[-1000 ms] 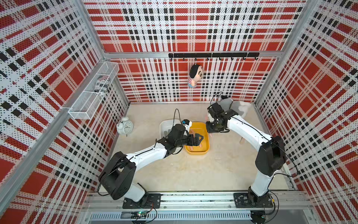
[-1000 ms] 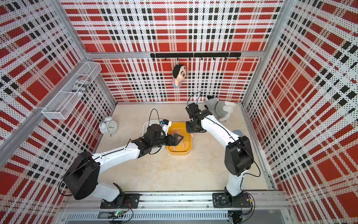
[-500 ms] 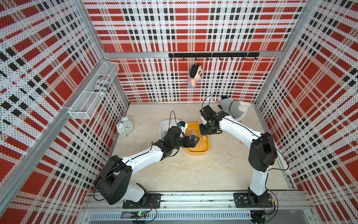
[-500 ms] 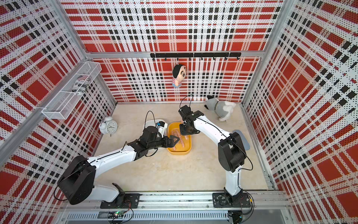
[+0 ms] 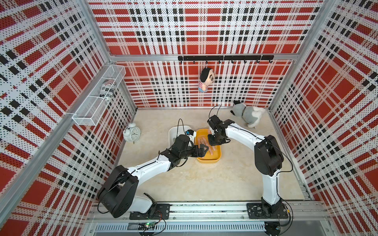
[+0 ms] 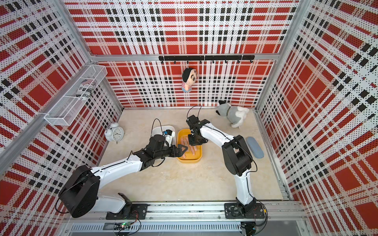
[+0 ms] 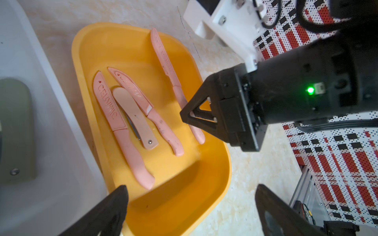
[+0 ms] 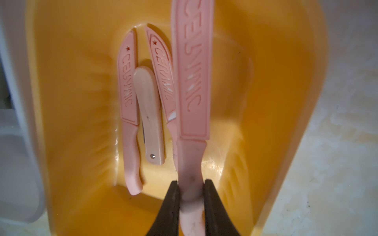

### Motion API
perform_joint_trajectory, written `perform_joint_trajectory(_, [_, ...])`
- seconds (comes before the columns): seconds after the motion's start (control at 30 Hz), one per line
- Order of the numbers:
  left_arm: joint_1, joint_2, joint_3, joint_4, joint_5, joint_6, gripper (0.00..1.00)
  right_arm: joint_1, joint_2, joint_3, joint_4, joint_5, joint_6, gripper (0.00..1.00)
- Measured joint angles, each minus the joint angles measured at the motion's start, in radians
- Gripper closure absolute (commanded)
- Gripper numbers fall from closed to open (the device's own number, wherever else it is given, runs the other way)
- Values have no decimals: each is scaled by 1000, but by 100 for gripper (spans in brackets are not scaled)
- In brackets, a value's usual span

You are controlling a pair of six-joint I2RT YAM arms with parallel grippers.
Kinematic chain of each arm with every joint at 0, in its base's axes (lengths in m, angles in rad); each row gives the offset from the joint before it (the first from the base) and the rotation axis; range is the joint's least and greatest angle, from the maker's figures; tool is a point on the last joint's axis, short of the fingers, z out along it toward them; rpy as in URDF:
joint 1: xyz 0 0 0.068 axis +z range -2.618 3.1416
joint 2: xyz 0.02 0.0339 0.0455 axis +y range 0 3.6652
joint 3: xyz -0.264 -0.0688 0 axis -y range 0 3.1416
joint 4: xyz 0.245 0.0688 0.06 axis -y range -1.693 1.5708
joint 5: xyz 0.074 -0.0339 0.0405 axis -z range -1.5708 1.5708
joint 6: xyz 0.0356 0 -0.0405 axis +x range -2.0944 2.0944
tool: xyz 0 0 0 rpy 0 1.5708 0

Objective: Place the fruit knives into the storage box by color
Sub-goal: Place the fruit knife in the storage box.

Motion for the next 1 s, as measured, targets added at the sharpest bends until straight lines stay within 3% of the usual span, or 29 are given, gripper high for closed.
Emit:
perform_joint_trajectory(0.7, [12, -5, -10, 1, 0, 0, 2, 1, 52, -6, 5, 12, 0, 81])
perform_joint_trajectory(1.0, [14, -5, -10, 1, 0, 0, 2, 1, 52, -30, -2, 12, -1, 73])
